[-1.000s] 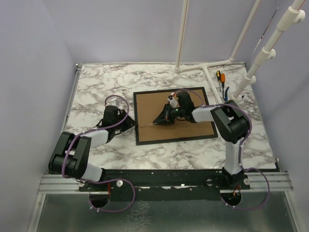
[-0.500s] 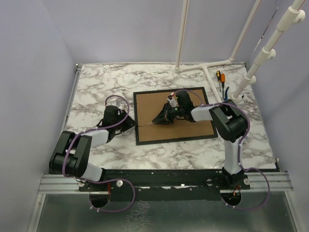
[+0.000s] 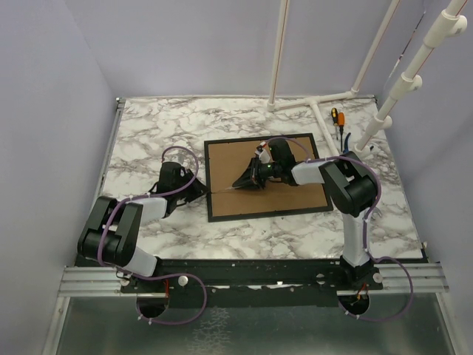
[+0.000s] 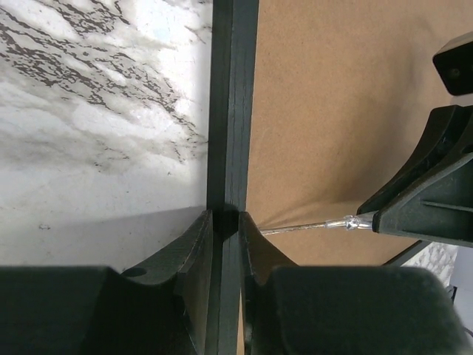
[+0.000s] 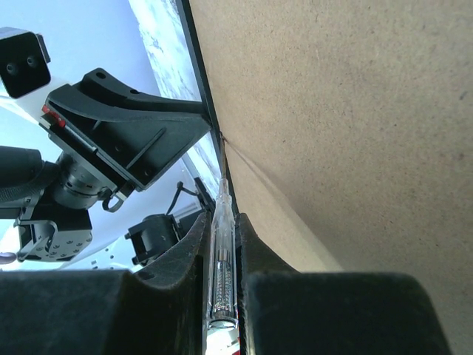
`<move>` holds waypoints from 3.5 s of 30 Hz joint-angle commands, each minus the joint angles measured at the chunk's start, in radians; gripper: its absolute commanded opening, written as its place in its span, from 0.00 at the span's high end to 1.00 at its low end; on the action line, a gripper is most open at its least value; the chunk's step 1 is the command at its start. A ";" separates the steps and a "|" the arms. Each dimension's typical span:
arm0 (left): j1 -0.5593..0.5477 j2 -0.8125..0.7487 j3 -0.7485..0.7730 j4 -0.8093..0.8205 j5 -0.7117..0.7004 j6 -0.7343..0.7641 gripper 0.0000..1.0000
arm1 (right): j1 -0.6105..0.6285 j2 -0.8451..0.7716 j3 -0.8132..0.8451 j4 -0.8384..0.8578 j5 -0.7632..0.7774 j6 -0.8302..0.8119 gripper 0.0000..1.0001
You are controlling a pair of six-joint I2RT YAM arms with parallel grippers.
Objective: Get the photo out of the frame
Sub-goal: Release the photo frame item from the photo frame.
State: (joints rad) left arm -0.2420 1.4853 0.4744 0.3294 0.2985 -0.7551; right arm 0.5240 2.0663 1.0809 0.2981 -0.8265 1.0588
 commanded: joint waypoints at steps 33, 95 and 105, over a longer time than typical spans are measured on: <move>-0.068 -0.012 -0.077 0.091 -0.008 -0.085 1.00 | 0.095 0.025 0.092 -0.035 0.059 0.064 0.99; -0.189 -0.093 -0.089 0.097 -0.038 -0.163 1.00 | 0.349 0.127 1.020 -1.052 0.626 -0.163 0.99; -0.166 -0.195 -0.058 -0.058 -0.153 -0.118 1.00 | 0.335 -0.029 0.913 -1.149 0.956 -0.356 0.99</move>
State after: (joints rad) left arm -0.3958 1.3514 0.3908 0.3431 0.0978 -0.8791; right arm 0.8539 2.1586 2.0155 -0.9382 -0.0139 0.7834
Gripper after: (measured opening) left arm 0.003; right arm 0.148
